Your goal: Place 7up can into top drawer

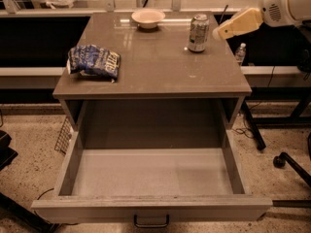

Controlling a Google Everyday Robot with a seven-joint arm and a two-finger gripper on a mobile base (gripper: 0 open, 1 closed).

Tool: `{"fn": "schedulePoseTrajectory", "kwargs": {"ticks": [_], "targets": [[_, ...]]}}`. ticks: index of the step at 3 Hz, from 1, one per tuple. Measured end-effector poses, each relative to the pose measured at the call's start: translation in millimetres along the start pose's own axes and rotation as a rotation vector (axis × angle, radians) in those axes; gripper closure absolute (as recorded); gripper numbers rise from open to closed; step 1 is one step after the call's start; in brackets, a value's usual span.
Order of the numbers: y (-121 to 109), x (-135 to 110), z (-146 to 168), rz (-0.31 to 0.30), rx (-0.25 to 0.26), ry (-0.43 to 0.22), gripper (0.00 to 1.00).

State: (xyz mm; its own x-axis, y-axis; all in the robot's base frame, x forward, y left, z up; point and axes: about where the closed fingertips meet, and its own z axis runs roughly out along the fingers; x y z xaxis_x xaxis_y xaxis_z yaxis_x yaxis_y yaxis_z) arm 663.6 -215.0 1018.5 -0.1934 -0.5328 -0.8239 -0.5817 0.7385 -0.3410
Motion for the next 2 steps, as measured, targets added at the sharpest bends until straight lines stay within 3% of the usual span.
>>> {"fn": "schedulePoseTrajectory", "kwargs": {"ticks": [1, 2], "targets": [[-5.3, -7.2, 2.1, 0.009, 0.027, -0.036, 0.0], [-2.9, -7.1, 7.9, 0.025, 0.036, -0.026, 0.0]]}}
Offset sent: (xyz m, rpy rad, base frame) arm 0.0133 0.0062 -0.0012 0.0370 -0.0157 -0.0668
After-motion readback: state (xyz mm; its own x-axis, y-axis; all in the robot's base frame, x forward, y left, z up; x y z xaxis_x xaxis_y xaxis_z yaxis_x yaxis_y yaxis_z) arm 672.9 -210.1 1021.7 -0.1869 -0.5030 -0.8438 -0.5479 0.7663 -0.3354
